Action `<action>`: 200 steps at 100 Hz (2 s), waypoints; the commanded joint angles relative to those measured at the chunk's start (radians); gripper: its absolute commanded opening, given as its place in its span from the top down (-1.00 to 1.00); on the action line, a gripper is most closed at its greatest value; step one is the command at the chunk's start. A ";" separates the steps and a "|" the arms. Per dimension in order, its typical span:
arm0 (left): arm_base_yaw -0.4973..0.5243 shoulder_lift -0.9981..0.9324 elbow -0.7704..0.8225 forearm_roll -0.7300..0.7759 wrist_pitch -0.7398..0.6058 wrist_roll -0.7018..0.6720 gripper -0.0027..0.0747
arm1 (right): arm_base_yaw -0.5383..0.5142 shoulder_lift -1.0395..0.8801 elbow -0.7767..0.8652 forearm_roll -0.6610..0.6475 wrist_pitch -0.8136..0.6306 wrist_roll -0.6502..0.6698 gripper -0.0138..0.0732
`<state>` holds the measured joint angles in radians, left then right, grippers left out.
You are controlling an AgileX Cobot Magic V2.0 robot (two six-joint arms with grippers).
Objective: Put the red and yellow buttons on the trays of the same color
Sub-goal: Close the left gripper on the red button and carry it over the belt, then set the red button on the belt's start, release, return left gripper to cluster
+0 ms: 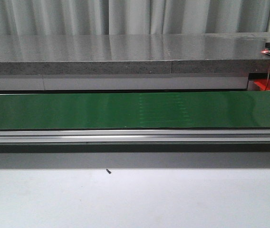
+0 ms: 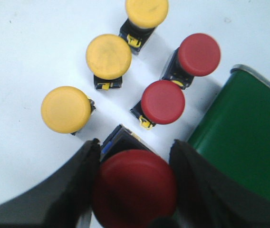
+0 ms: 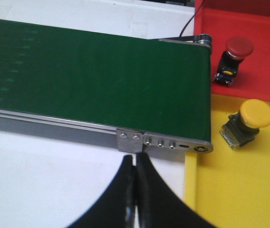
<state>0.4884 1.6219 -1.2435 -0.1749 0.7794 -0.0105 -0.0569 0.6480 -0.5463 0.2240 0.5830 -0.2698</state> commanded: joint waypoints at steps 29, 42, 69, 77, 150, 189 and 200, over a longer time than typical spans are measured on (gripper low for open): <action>-0.158 -0.065 -0.029 -0.018 -0.026 0.011 0.47 | 0.000 -0.004 -0.026 0.011 -0.056 -0.008 0.96; -0.193 -0.032 -0.029 -0.033 -0.049 0.011 0.47 | 0.000 -0.004 -0.026 0.011 -0.056 -0.008 0.96; -0.215 0.025 -0.029 -0.049 -0.049 0.011 0.40 | 0.000 -0.004 -0.026 0.011 -0.056 -0.008 0.96; -0.217 0.025 -0.029 -0.069 -0.045 0.038 0.15 | 0.000 -0.004 -0.026 0.011 -0.056 -0.008 0.96; -0.091 -0.067 -0.029 -0.171 -0.048 0.057 -0.53 | 0.000 -0.004 -0.026 0.011 -0.056 -0.008 0.96; -0.032 0.080 -0.029 -0.158 -0.099 0.043 -0.53 | 0.000 -0.004 -0.026 0.011 -0.056 -0.008 0.96; -0.030 0.127 -0.029 -0.158 -0.133 0.043 -0.53 | 0.000 -0.004 -0.026 0.011 -0.056 -0.008 0.96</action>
<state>0.4537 1.7623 -1.2442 -0.3210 0.7091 0.0420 -0.0569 0.6480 -0.5463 0.2240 0.5830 -0.2698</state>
